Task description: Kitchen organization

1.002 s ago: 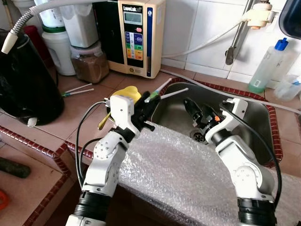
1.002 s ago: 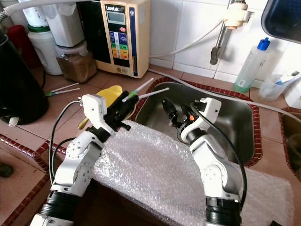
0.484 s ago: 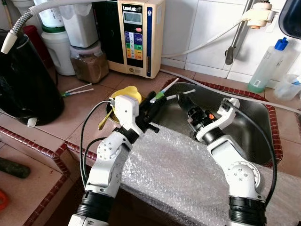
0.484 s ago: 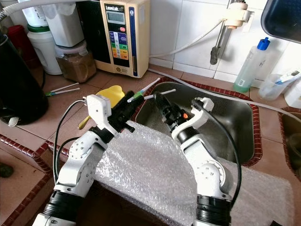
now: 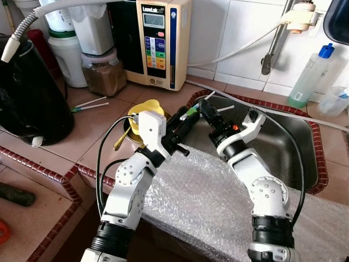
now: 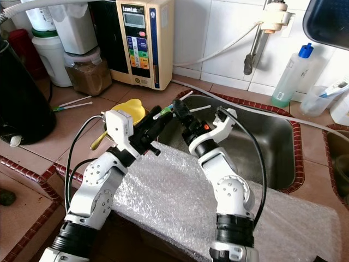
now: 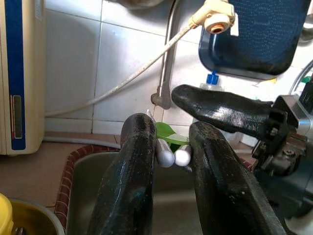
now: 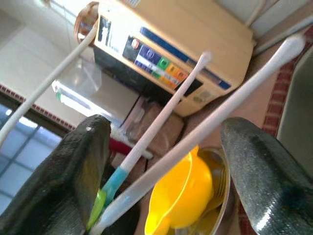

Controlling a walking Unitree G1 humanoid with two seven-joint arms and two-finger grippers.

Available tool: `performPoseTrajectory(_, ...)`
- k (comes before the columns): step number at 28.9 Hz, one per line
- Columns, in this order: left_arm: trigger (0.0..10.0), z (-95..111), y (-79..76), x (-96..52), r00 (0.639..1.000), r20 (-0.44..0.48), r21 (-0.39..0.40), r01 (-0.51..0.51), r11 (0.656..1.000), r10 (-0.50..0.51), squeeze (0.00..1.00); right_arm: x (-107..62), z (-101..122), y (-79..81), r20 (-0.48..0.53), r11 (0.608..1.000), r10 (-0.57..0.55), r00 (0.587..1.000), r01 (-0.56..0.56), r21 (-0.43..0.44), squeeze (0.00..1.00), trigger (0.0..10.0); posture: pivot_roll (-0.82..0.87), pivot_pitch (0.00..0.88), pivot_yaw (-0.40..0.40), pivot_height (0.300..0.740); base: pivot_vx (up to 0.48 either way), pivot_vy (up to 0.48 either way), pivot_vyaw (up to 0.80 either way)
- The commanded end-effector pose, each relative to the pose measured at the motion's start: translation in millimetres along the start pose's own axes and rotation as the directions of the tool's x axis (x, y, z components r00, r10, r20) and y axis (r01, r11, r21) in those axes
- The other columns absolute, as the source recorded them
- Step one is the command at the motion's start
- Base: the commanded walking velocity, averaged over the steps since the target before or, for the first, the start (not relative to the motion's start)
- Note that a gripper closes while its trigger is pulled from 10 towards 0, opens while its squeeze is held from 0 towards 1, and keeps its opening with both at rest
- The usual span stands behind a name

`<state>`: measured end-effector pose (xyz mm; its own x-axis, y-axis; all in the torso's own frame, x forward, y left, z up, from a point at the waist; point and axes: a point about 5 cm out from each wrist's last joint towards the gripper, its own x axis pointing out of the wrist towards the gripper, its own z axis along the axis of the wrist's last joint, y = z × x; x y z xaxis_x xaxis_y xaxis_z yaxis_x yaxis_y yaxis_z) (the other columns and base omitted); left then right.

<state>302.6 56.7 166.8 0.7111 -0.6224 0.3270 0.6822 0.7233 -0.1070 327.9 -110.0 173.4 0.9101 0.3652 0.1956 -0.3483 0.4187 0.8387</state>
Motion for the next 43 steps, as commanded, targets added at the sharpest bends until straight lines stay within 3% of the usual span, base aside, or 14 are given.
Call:
performPoseTrajectory(1, 0.0, 4.8, -1.3, -0.1, 1.000, 0.021, 0.020, 0.008, 1.000, -0.009, 0.00, 5.1, 0.0, 3.3, 0.014, 1.000, -0.006, 1.000, 0.006, 0.017, 0.00, 0.0, -0.01, 0.000, 0.006, 0.740, 0.000, 0.000, 0.00)
performPoseTrajectory(14, 0.0, 4.7, -0.2, 0.2, 1.000, 0.022, 0.027, 0.010, 1.000, -0.010, 0.00, 7.5, 11.5, -4.2, 0.069, 0.997, -0.064, 0.996, 0.061, 0.046, 0.00, 0.0, -0.01, 0.000, 0.009, 0.740, 0.000, 0.000, 0.00)
performPoseTrajectory(43, 0.0, 2.5, -7.6, -0.2, 0.999, 0.017, 0.021, 0.050, 0.999, -0.050, 0.00, 10.3, -2.7, -9.3, 0.049, 0.989, -0.119, 0.992, 0.113, 0.099, 0.00, 0.0, -0.02, 0.000, 0.018, 0.740, 0.000, 0.000, 0.00)
